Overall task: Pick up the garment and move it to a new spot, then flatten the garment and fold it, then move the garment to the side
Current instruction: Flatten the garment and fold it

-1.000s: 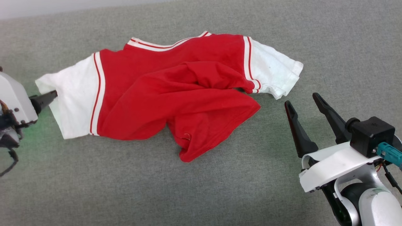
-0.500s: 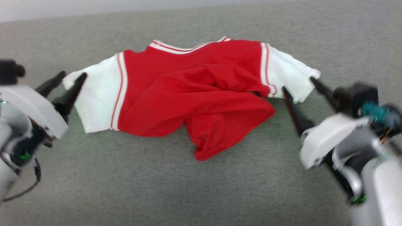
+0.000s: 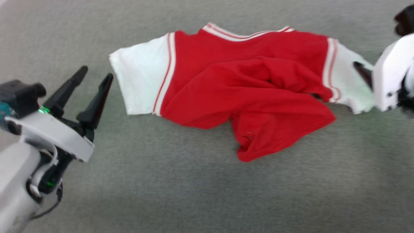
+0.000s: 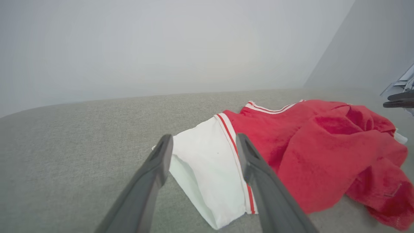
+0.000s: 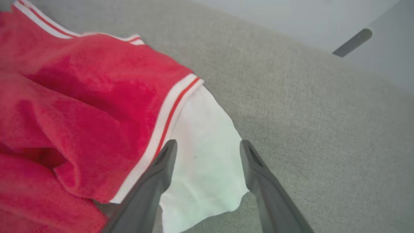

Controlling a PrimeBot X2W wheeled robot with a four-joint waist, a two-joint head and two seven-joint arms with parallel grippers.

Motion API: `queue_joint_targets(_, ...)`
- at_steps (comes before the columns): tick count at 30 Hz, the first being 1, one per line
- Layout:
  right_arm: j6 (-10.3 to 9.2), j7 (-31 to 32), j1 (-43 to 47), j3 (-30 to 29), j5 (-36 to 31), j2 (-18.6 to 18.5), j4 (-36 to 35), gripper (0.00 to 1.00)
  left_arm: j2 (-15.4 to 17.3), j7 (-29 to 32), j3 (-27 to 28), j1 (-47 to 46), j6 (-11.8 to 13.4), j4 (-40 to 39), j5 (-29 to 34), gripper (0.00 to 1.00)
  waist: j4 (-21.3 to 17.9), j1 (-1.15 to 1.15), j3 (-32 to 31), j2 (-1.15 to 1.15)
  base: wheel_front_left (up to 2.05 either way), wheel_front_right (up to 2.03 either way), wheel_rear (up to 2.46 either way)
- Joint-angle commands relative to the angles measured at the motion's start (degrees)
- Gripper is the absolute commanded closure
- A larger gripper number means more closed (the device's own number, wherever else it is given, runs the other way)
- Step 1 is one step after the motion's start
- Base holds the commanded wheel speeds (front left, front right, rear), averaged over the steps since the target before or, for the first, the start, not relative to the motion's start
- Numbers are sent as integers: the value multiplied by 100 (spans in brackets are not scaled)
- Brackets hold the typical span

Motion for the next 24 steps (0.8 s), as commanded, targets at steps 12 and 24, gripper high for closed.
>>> queue_joint_targets(12,-4,394,-1042,583,-98,-605,1284,0,-315,4,835,535,-324,-189,829,0,670,0,884,0,0,0,0)
queue_joint_targets(24,-4,59,-1164,913,-183,-625,1650,0,-231,3,997,666,-448,-327,769,0,513,0,902,0,0,0,0)
